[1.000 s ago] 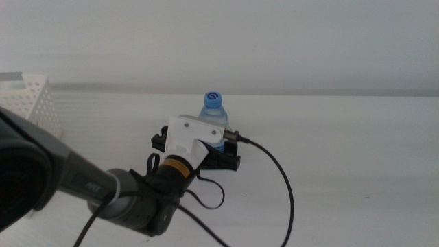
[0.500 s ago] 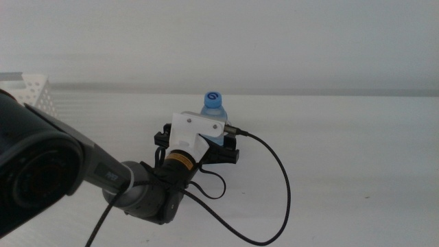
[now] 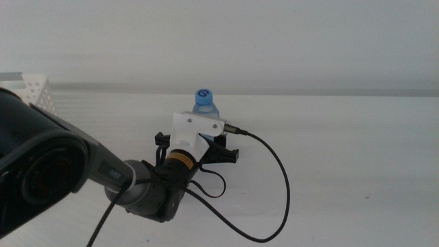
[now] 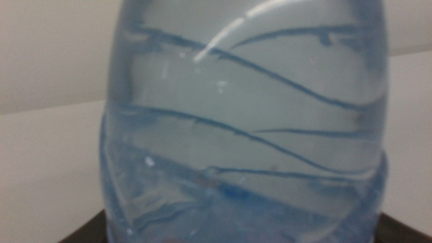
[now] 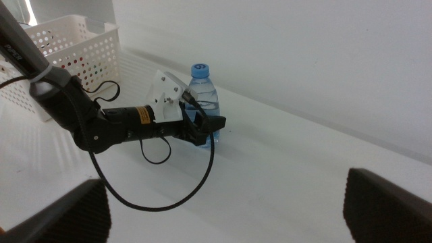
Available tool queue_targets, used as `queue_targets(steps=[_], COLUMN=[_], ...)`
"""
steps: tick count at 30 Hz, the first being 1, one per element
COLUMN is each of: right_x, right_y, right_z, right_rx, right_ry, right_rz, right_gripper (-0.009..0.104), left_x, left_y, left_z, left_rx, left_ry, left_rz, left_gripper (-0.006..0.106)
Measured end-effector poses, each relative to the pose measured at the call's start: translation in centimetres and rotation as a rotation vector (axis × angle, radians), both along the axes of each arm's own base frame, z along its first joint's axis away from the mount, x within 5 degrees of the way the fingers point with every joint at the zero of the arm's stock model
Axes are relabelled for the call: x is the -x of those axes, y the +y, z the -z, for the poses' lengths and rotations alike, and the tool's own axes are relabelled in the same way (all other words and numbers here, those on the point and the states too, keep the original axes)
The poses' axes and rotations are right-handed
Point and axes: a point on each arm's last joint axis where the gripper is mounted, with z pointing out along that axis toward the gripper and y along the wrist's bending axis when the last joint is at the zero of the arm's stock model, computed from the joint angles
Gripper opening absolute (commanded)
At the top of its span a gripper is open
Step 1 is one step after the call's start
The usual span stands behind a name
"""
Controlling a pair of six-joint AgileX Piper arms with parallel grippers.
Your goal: Use arms to grab the bottles and put them into the dustbin to the left of the table.
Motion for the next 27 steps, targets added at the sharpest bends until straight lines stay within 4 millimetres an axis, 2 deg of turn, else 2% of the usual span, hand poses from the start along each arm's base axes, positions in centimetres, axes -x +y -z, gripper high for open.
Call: queue_targets(steps=[1,4,8,18,23,27], right_x=[0.0,0.0,0.0,0.0,0.0,0.0], right_y=[0.0,0.0,0.0,0.0,0.0,0.0], right_z=[0.0,0.0,0.0,0.0,0.0,0.0], right_rx=[0.000,0.000,0.000,0.000,0.000,0.000], right_ry=[0.000,0.000,0.000,0.000,0.000,0.000], right_rz=[0.000,0.000,0.000,0.000,0.000,0.000], right_gripper=[0.092,0.092,0.092,0.092,0.092,0.092], left_x=[0.0,0.4,2.6,7.4,9.5,10.9], left_y=[0.0,0.3,2.0,6.3,7.8,9.0], left_z=[0.0,-0.3,-1.7,-9.4,-13.4,-15.6], left_rx=[0.002,-0.025,-0.113,-0.209,-0.246,-0.283], left_ry=[-0.001,-0.008,0.061,0.233,0.248,0.237], left_rz=[-0.001,0.007,0.004,-0.103,-0.104,-0.114], left_gripper=[-0.002,-0.002,-0.002,-0.002,-0.002,-0.002])
